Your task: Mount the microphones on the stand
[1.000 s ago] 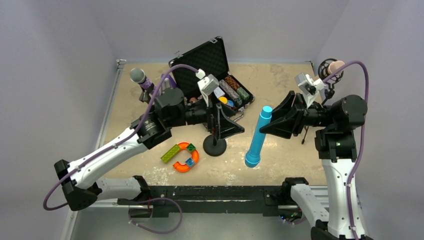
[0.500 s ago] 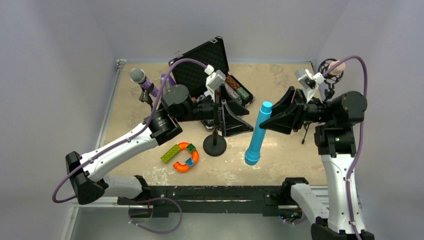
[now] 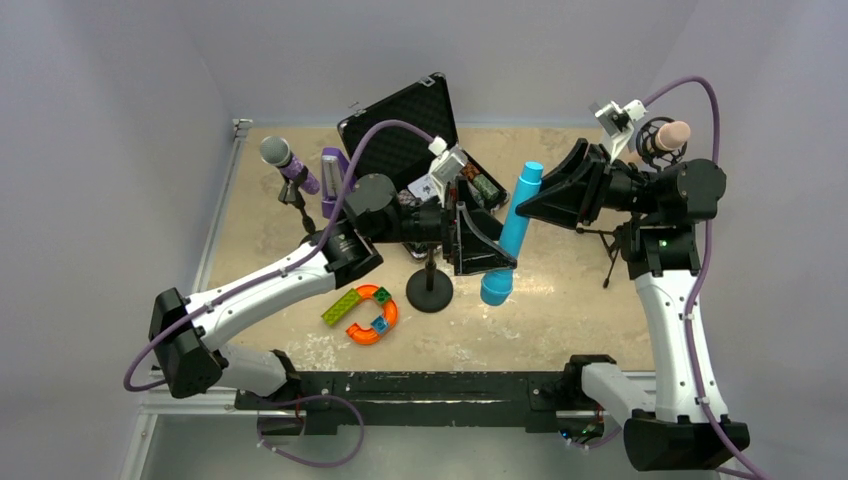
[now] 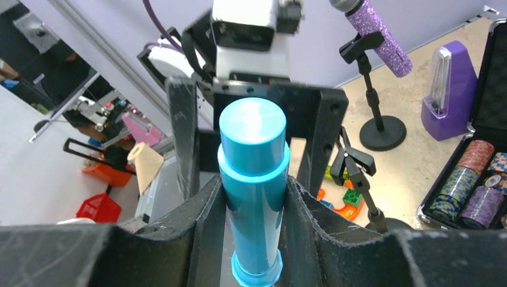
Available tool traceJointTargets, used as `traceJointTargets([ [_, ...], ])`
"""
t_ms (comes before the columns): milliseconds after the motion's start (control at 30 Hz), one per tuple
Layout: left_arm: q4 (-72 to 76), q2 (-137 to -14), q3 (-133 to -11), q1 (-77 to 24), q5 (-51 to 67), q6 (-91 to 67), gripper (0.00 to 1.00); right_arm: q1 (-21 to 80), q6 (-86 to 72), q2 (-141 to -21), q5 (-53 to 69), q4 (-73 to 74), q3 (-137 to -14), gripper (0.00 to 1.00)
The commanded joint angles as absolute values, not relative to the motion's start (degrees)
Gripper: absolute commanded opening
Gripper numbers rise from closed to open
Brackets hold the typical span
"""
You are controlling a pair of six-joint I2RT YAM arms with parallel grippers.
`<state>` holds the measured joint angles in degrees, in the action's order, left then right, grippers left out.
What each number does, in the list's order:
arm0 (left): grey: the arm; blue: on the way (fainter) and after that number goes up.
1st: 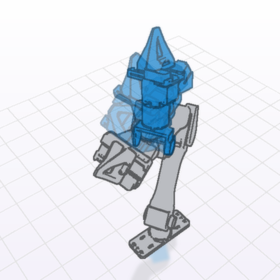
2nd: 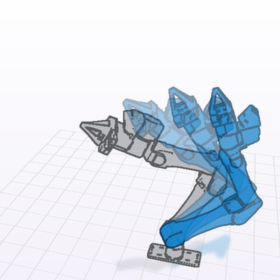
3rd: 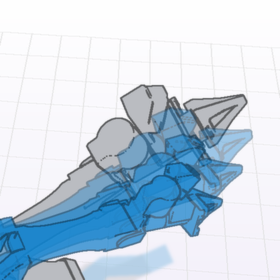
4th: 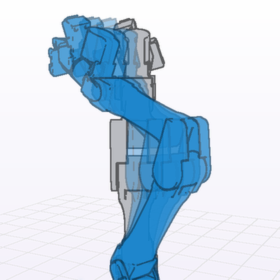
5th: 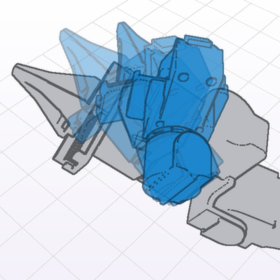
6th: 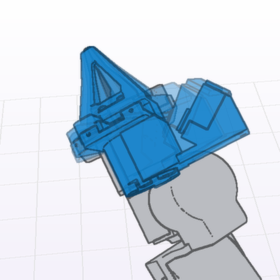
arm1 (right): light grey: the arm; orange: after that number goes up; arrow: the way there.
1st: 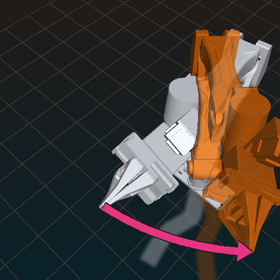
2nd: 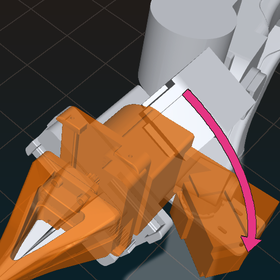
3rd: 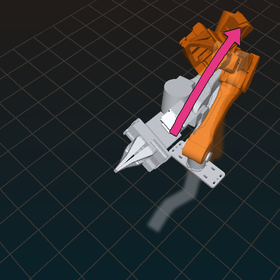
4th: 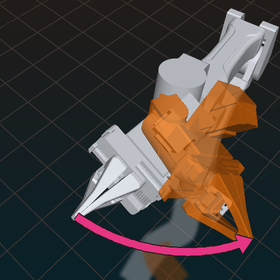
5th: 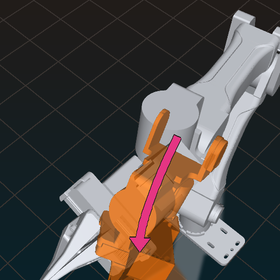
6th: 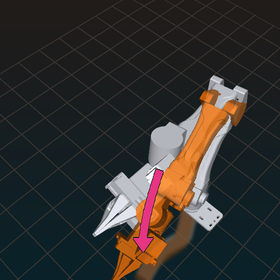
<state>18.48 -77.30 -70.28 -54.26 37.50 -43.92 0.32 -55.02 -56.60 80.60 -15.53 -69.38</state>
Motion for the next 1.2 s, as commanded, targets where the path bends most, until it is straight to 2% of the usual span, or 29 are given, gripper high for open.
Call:
traceJointTargets([
  [0,18.0,-79.1,-72.9,-55.2,35.8,-43.4,0.92,0.2,-63.5,-57.1,76.2,-25.0,-69.2,0.00],
  [133,14.3,-78.6,-73.5,-55.2,33.5,-42.2,0.74,0.2,-63.6,-56.8,75.2,-25.1,-67.8,0.00],
  [233,11.6,-77.4,-73.8,-55.2,32.7,-41.3,0.45,0.2,-61.7,-56.2,75.1,-23.8,-66.6,0.01],
  [267,10.5,-76.8,-74.0,-55.2,32.9,-40.8,0.33,0.2,-60.5,-55.9,75.4,-22.9,-66.6,0.08],
  [333,7.8,-75.3,-74.7,-55.0,32.8,-40.0,0.11,0.2,-57.5,-55.4,76.6,-20.5,-67.2,0.29],
  [400,4.2,-73.1,-75.2,-54.9,32.3,-39.0,0.00,-1.0,-52.2,-54.6,77.4,-15.2,-68.6,0.49],
  [500,-4.3,-68.4,-76.0,-54.7,30.1,-36.7,0.00,-2.0,-42.9,-52.7,79.0,-7.5,-70.4,0.69],
  [567,-10.6,-64.9,-76.2,-54.6,28.9,-35.5,0.00,-2.7,-38.0,-51.2,81.0,-4.2,-70.8,0.78],
  [633,-17.7,-61.3,-75.9,-54.6,28.0,-34.7,0.00,-4.0,-32.6,-49.6,83.0,-0.7,-70.8,0.82],
  [733,-27.4,-54.7,-73.5,-54.6,26.8,-33.7,0.00,-5.0,-18.1,-48.3,86.0,12.4,-72.3,0.85],
  [900,-42.1,-47.8,-68.9,-54.5,29.1,-31.9,0.00,-5.0,22.7,-48.4,80.8,45.9,-78.3,0.88],
  [967,-47.2,-46.4,-67.2,-54.5,30.9,-30.7,0.00,-5.0,35.8,-48.6,78.2,55.0,-78.9,0.91],
  [1033,-49.9,-45.4,-64.5,-54.5,33.3,-29.6,0.00,-5.0,50.4,-48.8,78.0,64.6,-77.9,0.98],
  [1100,-50.8,-44.5,-61.8,-54.5,35.6,-29.3,0.00,-5.0,65.8,-48.7,77.4,73.5,-75.7,0.99],
  [1167,-50.5,-43.9,-59.1,-54.5,37.6,-29.8,0.00,-4.8,72.1,-48.8,77.0,77.0,-74.1,0.99],
])
